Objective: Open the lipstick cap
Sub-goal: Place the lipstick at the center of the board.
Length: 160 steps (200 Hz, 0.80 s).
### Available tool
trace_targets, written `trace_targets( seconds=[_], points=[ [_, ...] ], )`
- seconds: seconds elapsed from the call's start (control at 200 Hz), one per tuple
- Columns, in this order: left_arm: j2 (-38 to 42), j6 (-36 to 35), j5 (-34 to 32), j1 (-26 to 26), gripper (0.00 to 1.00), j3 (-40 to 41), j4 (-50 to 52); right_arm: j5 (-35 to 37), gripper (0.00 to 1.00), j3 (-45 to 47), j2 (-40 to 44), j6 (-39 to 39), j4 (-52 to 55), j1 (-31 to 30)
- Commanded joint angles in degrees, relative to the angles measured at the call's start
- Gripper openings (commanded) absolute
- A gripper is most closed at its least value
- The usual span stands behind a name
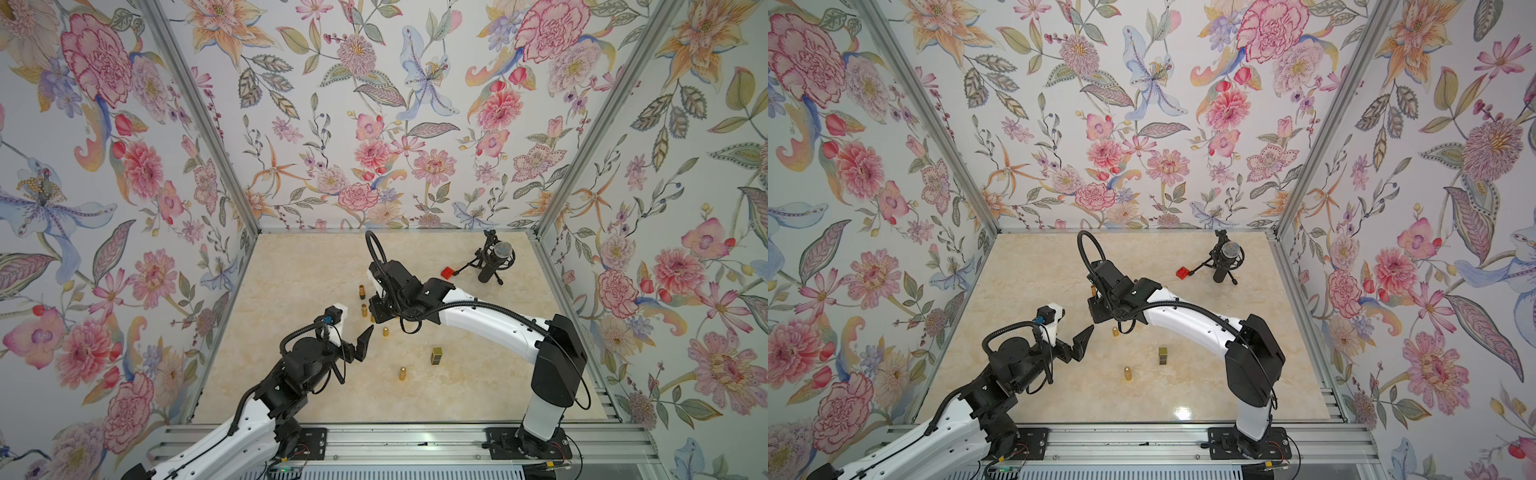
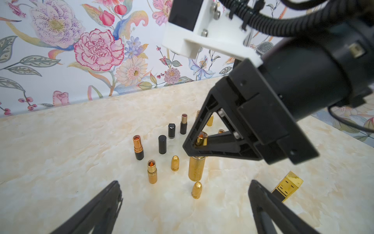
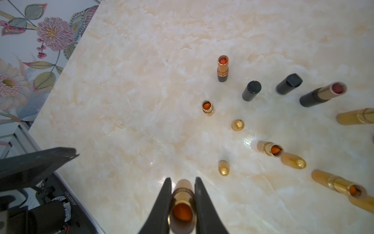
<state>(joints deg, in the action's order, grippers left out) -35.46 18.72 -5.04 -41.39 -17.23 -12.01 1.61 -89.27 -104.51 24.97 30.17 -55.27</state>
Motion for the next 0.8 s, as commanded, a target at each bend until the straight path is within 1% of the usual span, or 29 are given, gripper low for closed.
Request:
trace_targets(
  seconds=[0.0,0.125,0.315,0.44,0.605,0.796],
  points=[
    [2.6,5.0,-7.2,0.5,0.99,-3.3,10.6,5.0,0.21,-2.8,-2.6,-1.9,-0.4,0.1],
    [5.1,7.6,-12.1,0.7,0.99,-5.0,16.1,5.4,0.21,-3.4,-5.5,-2.2,-0.4,-0.3],
    [8.4,9.2,-15.4,0.9,0.99,-5.8,18.9,6.9,0.2,-3.1,-9.2,-2.7,-2.4,-2.4],
    [10.7,9.4,-16.0,1.0,0.99,-5.9,19.6,6.5,0.2,-2.5,-11.4,-1.9,-4.3,-3.4],
    [13.1,8.7,-16.9,0.9,0.99,-6.0,20.0,9.0,0.2,-2.2,-14.0,-1.7,-6.3,-4.6],
    [13.2,7.9,-16.7,1.0,0.99,-6.1,20.3,12.2,0.2,-0.3,-15.2,-1.1,-9.2,-5.3]
  ],
)
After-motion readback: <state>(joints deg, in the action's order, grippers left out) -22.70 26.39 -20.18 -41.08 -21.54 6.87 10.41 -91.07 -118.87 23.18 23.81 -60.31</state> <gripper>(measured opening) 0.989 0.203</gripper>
